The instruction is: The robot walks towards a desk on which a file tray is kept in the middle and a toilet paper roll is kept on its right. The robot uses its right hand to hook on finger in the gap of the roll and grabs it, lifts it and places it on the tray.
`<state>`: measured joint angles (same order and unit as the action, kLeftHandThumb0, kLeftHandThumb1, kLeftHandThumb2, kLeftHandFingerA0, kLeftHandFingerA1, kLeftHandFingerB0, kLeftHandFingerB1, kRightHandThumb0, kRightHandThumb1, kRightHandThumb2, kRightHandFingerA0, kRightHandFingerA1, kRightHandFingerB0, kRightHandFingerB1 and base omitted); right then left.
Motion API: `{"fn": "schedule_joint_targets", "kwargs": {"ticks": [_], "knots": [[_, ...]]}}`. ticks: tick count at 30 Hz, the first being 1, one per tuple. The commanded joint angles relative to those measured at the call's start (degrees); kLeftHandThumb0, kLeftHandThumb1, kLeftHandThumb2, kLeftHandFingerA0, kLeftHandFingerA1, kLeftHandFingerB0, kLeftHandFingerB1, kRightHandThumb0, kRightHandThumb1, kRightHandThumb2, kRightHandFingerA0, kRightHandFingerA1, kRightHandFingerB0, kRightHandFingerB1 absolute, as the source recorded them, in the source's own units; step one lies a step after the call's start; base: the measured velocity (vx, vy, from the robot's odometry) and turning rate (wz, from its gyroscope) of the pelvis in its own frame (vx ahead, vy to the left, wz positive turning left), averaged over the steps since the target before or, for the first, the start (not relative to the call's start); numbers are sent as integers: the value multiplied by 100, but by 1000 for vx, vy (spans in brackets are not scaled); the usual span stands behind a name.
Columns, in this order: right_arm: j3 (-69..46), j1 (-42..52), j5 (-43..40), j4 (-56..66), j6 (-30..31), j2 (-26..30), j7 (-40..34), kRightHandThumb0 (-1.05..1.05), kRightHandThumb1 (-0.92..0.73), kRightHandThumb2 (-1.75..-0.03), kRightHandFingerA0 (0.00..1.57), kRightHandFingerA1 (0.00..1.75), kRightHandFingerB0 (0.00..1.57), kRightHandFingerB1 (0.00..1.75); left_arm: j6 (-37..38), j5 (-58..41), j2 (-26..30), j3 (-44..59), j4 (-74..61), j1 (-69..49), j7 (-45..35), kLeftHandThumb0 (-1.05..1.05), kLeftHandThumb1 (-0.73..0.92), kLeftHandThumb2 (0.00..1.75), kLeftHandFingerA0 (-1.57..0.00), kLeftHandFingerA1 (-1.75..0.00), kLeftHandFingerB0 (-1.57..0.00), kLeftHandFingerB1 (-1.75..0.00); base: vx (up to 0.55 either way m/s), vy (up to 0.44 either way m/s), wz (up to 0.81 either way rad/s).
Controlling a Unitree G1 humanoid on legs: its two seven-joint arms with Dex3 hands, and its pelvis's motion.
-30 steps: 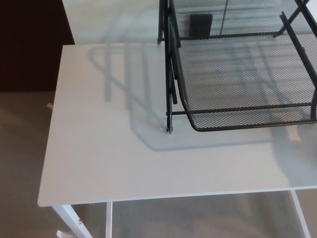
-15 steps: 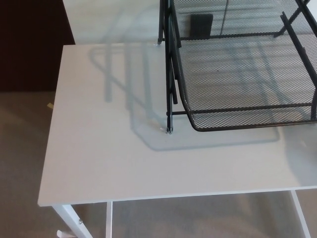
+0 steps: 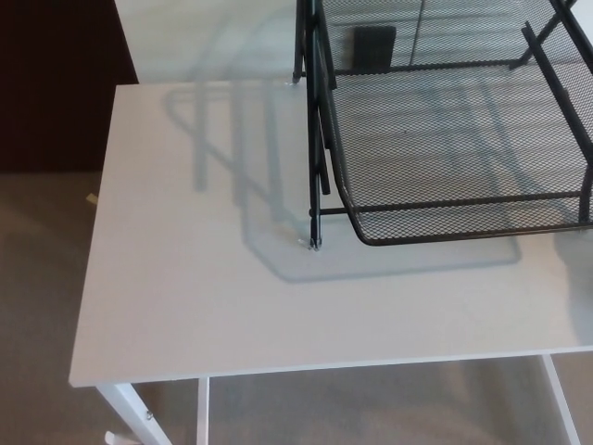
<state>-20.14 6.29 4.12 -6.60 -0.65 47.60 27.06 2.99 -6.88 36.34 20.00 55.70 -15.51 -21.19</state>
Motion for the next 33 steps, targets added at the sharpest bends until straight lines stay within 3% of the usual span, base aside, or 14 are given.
{"fn": "schedule_joint_targets", "kwargs": {"ticks": [1, 19, 28, 29, 33], "knots": [[134, -99, 21, -195, -124, -14, 11, -43, -52, -68, 20, 43, 22, 36, -15, -17, 131, 53, 6, 71, 58, -67, 83, 105, -24, -54, -10, -43, 0, 0, 0], [639, -492, 226, 148, 264, -76, -117, -41, -51, -68, 20, 46, 23, 37, 213, 68, 149, -40, 127, 67, 62, -69, 84, 107, -24, -54, -11, -44, 0, 0, 0], [1013, -523, 585, -159, 383, 280, 143, -46, -54, -70, 18, 43, 18, 36, 116, 60, 168, -64, -131, -52, 27, -68, 85, 107, -24, -54, -10, -45, 0, 0, 0], [1068, -520, 654, -122, 520, 330, 163, -42, -60, -59, 23, 38, 18, 28, 249, 123, 181, -112, -42, -36, 37, -68, 86, 107, -23, -54, -9, -44, 0, 0, 0], [1168, -523, 701, -196, 561, 438, 184, -40, -60, -59, 24, 40, 15, 27, 275, 93, 172, -122, 127, 44, 26, -69, 86, 107, -23, -53, -10, -44, 0, 0, 0]]}}
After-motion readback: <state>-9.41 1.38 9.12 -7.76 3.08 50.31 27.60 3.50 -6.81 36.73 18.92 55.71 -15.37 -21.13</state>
